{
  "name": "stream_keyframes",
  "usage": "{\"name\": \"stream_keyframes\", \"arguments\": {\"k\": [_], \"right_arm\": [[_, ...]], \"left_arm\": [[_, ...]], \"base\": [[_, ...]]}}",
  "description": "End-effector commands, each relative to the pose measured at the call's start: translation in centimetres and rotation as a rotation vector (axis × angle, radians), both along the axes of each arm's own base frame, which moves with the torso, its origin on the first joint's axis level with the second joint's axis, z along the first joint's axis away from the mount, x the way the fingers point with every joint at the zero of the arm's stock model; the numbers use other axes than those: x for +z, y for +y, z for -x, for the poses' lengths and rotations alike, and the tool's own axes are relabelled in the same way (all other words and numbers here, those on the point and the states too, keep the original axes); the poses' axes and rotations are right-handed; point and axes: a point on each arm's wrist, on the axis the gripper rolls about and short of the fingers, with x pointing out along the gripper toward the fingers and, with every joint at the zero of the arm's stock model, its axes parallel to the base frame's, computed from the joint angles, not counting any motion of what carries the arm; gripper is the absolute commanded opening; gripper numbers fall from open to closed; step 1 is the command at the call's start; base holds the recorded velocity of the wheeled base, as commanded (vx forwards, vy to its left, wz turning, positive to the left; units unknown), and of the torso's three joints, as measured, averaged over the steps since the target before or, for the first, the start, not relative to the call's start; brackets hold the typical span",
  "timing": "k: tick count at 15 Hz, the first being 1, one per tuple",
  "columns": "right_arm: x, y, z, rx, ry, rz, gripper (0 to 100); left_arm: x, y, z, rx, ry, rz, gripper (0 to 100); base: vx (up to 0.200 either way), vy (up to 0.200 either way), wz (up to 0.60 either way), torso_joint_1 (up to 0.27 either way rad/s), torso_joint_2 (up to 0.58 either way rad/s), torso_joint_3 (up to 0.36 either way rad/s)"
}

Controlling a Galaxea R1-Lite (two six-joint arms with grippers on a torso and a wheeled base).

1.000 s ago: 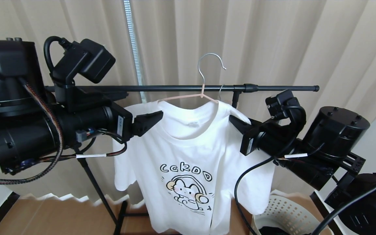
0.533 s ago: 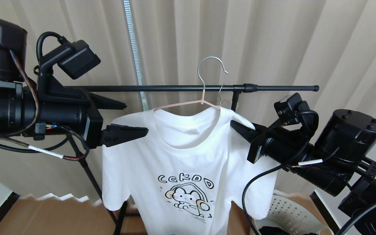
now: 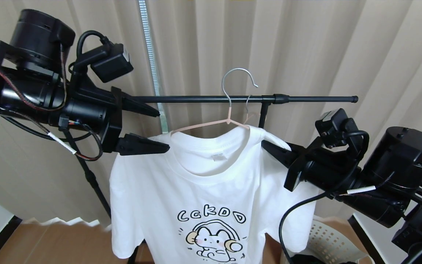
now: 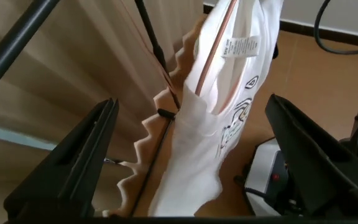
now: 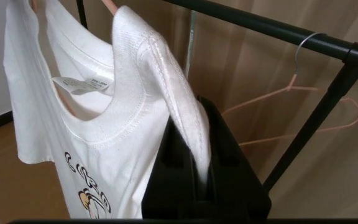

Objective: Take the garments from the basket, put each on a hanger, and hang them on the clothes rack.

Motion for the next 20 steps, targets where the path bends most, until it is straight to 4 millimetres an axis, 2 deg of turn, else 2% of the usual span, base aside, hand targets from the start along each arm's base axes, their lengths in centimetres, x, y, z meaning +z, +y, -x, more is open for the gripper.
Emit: {"name": "stream_keyframes", "arguments": {"k": [1,4,16,20], "right_arm": [[0.1,0.0,0.1,0.001,-0.003,0.000,0],[0.1,0.0,0.1,0.001,-0.008,0.005,0],[0.1,-0.1,0.1,0.001,-0.013,0.008,0],[0.1,0.0,0.2,0.003,-0.012,0.010,0]], "left_arm": [[-1.6,-0.4,-1.9,-0.025,0.058,-0.011,100],[-2.0,-0.7,-2.7,-0.031,0.071,-0.010,100],[-3.8,-2.4,-3.8,-0.093,0.122,-0.008,100],[-3.8,-2.7,-3.8,-0.099,0.123,-0.009,100]], "base": [[0.000,0.000,0.00,0.000,0.00,0.000],[0.000,0.000,0.00,0.000,0.00,0.000],[0.000,0.000,0.00,0.000,0.00,0.000],[0.000,0.000,0.00,0.000,0.00,0.000]]}}
